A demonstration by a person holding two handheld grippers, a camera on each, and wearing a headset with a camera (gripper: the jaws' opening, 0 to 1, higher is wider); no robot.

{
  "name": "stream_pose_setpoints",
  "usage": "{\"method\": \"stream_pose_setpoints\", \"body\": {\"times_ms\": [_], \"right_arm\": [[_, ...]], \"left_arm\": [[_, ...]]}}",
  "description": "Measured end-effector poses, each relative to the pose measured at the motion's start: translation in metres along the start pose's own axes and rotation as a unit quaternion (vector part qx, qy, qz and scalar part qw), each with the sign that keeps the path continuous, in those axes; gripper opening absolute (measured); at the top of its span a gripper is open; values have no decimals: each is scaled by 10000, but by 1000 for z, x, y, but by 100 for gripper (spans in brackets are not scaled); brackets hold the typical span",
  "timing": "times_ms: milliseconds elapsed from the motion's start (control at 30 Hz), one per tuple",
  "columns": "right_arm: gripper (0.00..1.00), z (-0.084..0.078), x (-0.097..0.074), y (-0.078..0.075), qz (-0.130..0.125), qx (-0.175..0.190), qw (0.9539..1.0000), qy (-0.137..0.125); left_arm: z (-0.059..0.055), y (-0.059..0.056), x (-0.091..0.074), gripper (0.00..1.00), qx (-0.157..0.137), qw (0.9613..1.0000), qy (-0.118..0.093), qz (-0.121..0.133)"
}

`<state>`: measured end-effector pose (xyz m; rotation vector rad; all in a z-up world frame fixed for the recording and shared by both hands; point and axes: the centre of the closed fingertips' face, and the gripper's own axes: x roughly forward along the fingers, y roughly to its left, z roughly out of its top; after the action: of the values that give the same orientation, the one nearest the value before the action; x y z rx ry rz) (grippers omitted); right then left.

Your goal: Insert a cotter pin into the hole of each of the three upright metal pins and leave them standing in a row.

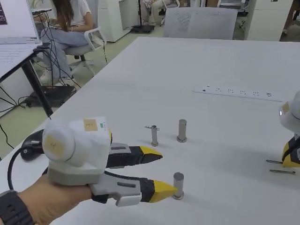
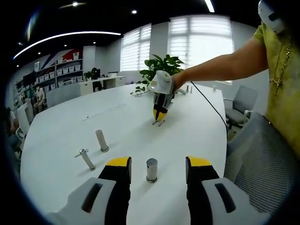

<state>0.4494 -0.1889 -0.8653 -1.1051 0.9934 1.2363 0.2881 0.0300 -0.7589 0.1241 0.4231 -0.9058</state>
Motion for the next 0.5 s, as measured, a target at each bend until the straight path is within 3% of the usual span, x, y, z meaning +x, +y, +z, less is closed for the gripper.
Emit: {"method": "stream_pose_setpoints", "body": {"times_ms": [500], "right_arm": [[9, 1, 1, 0, 54, 273, 9995, -114]], "left_arm": [[4, 3, -1, 70, -256, 9995, -152, 54]]}}
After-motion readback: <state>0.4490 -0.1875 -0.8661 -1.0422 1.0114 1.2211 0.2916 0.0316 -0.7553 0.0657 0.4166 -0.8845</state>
